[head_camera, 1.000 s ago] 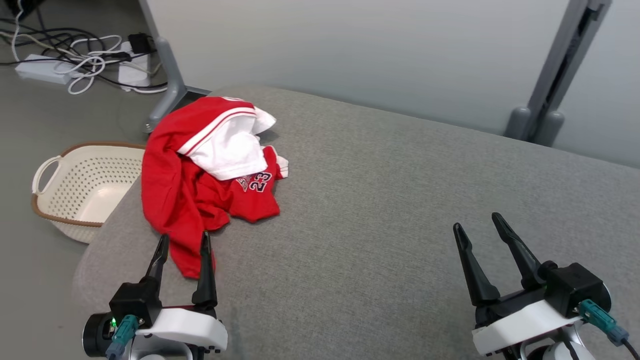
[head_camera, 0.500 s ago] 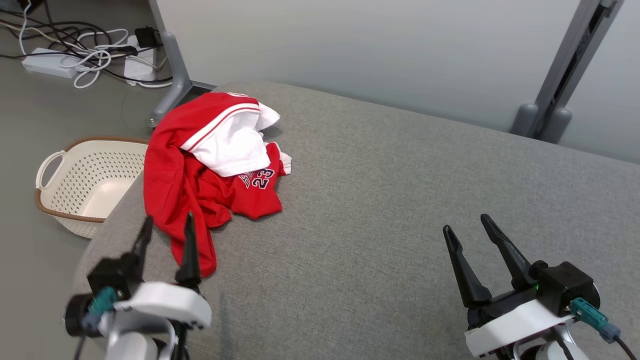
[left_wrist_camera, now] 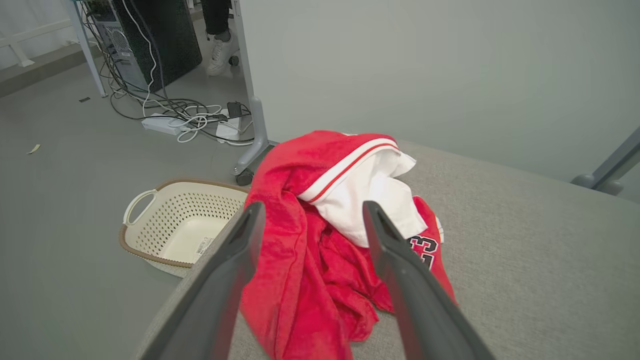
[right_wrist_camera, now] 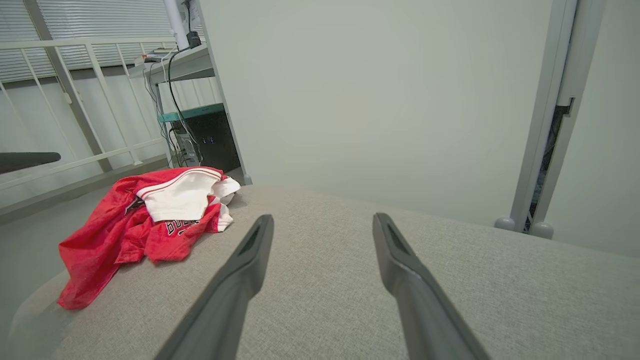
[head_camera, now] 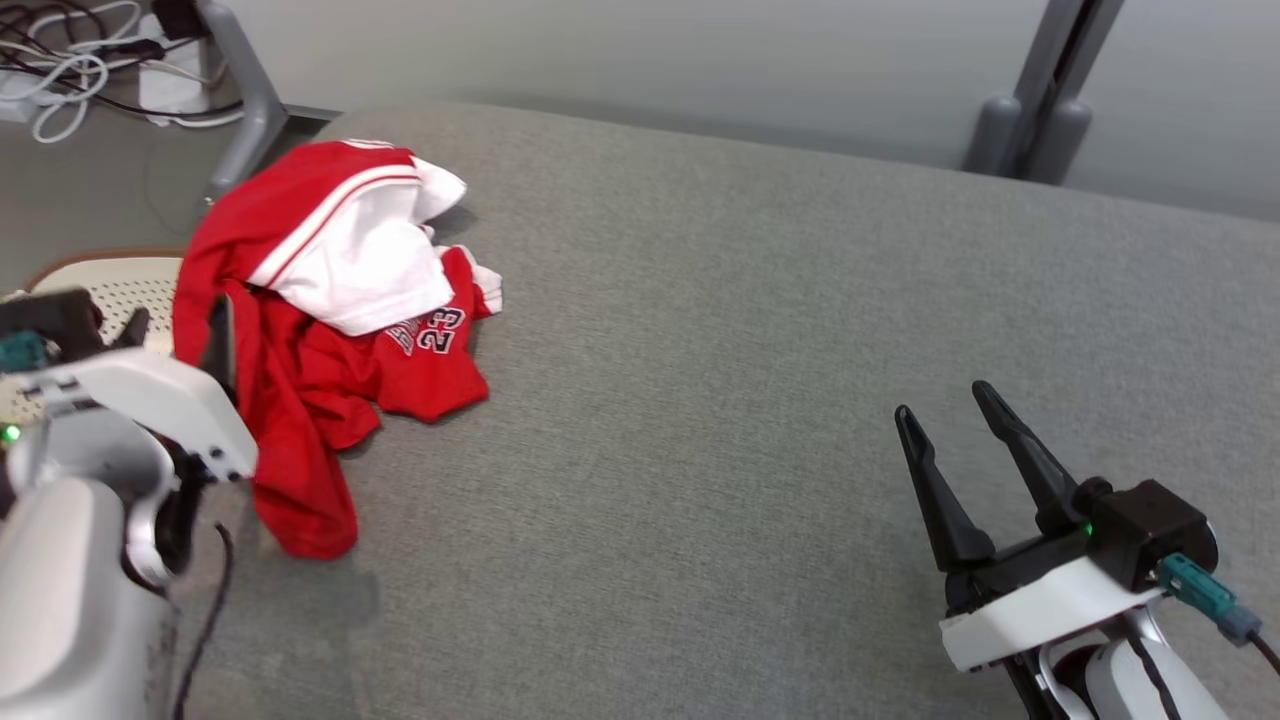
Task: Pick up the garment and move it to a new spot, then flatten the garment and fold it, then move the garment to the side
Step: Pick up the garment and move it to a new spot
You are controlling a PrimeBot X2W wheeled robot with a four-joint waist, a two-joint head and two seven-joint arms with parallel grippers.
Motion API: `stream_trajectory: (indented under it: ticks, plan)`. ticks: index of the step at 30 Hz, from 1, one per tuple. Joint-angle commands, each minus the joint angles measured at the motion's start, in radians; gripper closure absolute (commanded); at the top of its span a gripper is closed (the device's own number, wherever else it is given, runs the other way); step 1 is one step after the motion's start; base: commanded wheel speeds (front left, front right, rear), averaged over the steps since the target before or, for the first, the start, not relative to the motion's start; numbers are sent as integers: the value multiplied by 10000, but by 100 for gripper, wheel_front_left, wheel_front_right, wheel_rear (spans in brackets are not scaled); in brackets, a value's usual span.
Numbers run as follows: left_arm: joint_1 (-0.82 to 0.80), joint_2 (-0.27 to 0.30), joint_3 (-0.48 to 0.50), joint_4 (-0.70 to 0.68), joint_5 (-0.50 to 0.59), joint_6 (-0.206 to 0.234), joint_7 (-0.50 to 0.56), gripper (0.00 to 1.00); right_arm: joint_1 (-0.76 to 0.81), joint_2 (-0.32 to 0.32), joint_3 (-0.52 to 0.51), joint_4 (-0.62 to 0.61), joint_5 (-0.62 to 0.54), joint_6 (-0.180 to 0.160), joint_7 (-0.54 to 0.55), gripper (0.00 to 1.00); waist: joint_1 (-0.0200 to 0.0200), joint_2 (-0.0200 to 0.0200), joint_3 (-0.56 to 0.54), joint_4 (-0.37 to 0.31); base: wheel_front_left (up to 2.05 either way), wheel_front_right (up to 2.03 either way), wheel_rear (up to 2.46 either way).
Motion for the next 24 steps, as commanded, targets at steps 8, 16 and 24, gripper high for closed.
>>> stream_trajectory:
  ticks: [8,16,24]
  plan:
    - [-2404,785,601,1778,-824,-436,1016,0,-784,-197,32,-304,-77,15,222,0,0,0,1468,-987,0,0,0]
    - [-4356,1741,1127,3961,-1278,-579,1389,0,-1495,-387,184,-561,-146,15,359,0,0,0,2802,-1803,0,0,0]
    - [-4997,2454,1281,5866,-1331,-528,1577,0,-1872,-339,298,-453,-63,15,204,0,0,0,3401,-2408,0,0,0]
